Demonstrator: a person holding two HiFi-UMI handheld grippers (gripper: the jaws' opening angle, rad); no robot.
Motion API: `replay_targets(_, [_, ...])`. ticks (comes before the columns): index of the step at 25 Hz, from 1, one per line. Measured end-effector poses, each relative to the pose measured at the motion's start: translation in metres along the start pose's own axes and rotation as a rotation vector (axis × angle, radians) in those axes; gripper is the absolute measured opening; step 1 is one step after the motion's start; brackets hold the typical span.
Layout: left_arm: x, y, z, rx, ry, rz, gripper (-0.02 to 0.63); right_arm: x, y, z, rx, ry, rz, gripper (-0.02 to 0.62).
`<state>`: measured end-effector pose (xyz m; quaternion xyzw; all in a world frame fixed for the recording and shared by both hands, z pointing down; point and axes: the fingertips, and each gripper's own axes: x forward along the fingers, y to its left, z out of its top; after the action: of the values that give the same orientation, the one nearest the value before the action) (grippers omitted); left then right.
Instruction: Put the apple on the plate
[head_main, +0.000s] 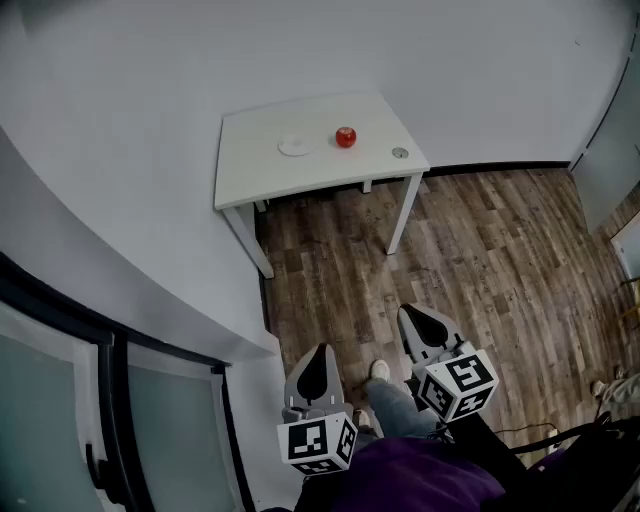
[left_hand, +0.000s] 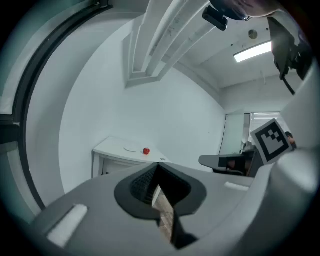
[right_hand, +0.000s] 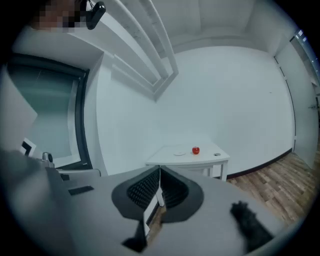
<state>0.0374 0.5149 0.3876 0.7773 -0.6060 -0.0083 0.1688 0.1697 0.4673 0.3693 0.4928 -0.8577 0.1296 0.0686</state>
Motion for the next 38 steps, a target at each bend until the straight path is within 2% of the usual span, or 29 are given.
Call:
replay_targets(6, [0.039,0.009,0.005,-0.005,-0.002,0.02,0.006,0.035,-0.021,0.011,0.001,-0.013,0.028,0.012])
replay_targets(20, [0.157,0.003,0.043,0.018,-0.014,0.051,0.006,0.125,-0.09,0.058,-0.008,-0.008,0.125,0.012])
replay_targets(29, [0.198,0.008,0.049,0.002,-0.009,0.09,0.008,0.161,-0.115,0.066,-0.007,0.014,0.174,0.012])
replay_targets(38, [0.23,0.033,0.056,-0.005,0.001,0.1,0.008,0.203,-0.123,0.069,0.001,0.031,0.175,0.012])
